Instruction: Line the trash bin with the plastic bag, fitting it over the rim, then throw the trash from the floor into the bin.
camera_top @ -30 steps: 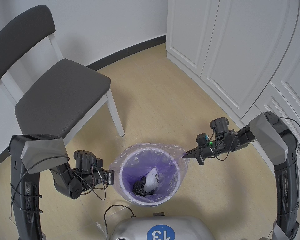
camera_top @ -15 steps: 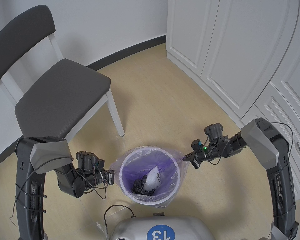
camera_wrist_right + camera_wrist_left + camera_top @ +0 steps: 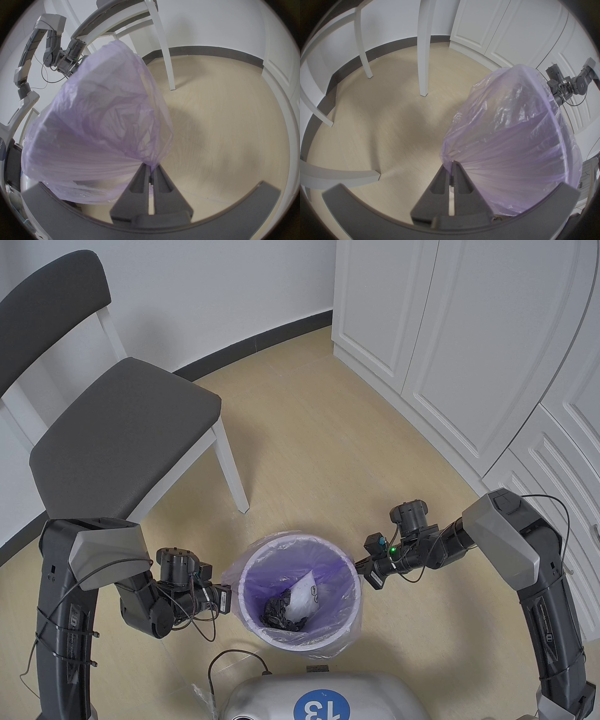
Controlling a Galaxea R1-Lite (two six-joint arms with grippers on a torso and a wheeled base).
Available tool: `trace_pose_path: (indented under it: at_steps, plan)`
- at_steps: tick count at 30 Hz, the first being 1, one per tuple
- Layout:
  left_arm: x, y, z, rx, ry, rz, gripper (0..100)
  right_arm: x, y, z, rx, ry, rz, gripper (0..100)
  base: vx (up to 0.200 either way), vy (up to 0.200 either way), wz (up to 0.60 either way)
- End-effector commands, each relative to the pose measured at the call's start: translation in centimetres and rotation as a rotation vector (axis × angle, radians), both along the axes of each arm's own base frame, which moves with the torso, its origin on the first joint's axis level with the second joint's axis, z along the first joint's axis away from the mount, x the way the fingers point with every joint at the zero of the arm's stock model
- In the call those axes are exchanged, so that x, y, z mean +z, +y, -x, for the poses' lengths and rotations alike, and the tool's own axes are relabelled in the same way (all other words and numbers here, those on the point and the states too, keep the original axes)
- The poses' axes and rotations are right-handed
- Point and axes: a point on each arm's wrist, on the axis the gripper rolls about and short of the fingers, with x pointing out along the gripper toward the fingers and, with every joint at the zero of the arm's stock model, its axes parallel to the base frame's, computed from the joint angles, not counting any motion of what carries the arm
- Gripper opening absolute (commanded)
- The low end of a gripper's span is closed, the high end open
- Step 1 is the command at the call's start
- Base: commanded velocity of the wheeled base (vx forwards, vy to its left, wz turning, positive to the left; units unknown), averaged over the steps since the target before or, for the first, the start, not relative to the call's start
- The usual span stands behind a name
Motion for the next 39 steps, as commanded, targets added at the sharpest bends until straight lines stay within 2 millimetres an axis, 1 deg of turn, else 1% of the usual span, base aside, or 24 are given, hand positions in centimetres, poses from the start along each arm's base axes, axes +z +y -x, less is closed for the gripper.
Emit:
trace_pose_path:
  at_steps: [1, 3, 7, 9, 20, 28, 29, 34, 39]
  plan:
    - [-0.2, -0.1, 0.0, -0.003, 0.008, -0.003, 0, -0.7, 0.3, -0.2, 0.003, 0.006, 0.004, 0, 0.000, 0.000, 0.00]
    - [-0.4, -0.4, 0.0, -0.014, 0.006, -0.004, 0, -0.4, 0.9, -0.4, 0.008, 0.004, 0.011, 0, 0.000, 0.000, 0.00]
    - [-0.6, -0.6, 0.0, -0.016, 0.008, -0.004, 0, -0.9, 1.2, -0.9, -0.012, -0.021, 0.030, 0, 0.000, 0.000, 0.00]
    - [-0.7, -0.6, 0.1, -0.018, 0.014, -0.008, 0, -1.5, 1.4, -1.4, -0.005, -0.041, 0.043, 0, 0.000, 0.000, 0.00]
    - [-0.6, -0.6, 0.1, -0.022, 0.009, -0.005, 0, -2.4, 1.4, -1.5, 0.004, -0.043, 0.049, 0, 0.000, 0.000, 0.00]
    - [-0.6, -0.5, 0.7, -0.029, 0.015, 0.000, 0, -2.1, 1.2, -1.5, 0.019, -0.060, 0.060, 0, 0.000, 0.000, 0.00]
    - [-0.6, -0.5, 0.8, -0.029, 0.009, 0.001, 0, -2.0, 1.2, -1.4, 0.019, -0.060, 0.060, 100, 0.000, 0.000, 0.00]
    - [-0.7, -0.4, 1.1, -0.027, 0.016, 0.000, 0, -2.2, 0.7, -1.3, 0.010, -0.046, 0.064, 100, 0.000, 0.000, 0.00]
    - [-0.7, -0.3, 1.1, -0.027, 0.019, 0.000, 0, -1.9, 0.1, -1.2, 0.003, -0.044, 0.068, 100, 0.000, 0.000, 0.00]
